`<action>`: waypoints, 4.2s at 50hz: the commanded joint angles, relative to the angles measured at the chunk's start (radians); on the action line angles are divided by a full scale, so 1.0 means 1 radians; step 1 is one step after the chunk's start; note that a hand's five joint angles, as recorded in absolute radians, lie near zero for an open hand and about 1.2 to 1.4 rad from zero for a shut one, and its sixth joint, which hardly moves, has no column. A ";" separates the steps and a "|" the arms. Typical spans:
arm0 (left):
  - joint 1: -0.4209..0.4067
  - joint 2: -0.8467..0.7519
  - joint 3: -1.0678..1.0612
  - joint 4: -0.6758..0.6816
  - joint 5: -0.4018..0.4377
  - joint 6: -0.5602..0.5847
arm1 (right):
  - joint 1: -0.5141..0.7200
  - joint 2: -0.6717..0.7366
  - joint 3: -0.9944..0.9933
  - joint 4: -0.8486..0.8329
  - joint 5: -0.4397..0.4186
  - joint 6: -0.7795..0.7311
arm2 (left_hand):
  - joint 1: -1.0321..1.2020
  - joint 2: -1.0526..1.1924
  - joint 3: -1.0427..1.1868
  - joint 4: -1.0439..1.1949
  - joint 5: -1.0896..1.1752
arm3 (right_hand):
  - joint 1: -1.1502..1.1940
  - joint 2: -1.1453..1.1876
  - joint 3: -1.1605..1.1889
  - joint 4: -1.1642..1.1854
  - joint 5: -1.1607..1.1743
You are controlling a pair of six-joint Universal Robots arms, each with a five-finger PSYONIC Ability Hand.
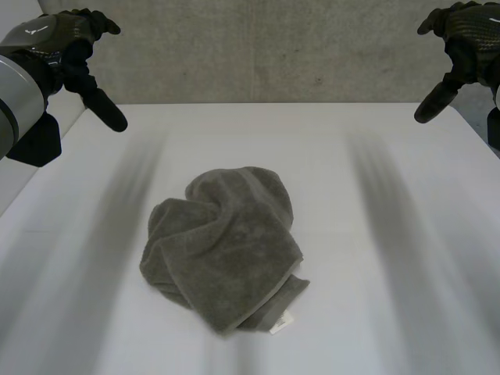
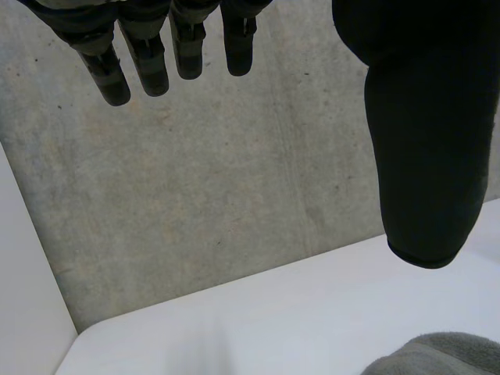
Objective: Fold the towel.
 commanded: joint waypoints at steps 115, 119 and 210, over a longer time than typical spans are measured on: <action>-0.055 -0.802 0.612 0.034 0.152 0.139 | 0.214 0.625 -0.375 0.026 -0.071 -0.462 | -0.001 0.008 0.009 0.008 -0.031 | -0.058 -0.066 -0.073 -0.087 -0.061; -0.053 -0.687 0.462 -0.005 0.151 0.139 | 0.213 0.551 -0.288 0.023 -0.070 -0.444 | -0.001 0.008 0.009 0.008 -0.031 | -0.058 -0.066 -0.073 -0.087 -0.061; -0.061 0.240 -0.436 0.503 -0.090 0.470 | 0.266 0.290 0.113 -0.229 -0.337 0.167 | 1.221 1.230 1.230 1.230 1.191 | -0.058 -0.066 -0.073 -0.087 -0.061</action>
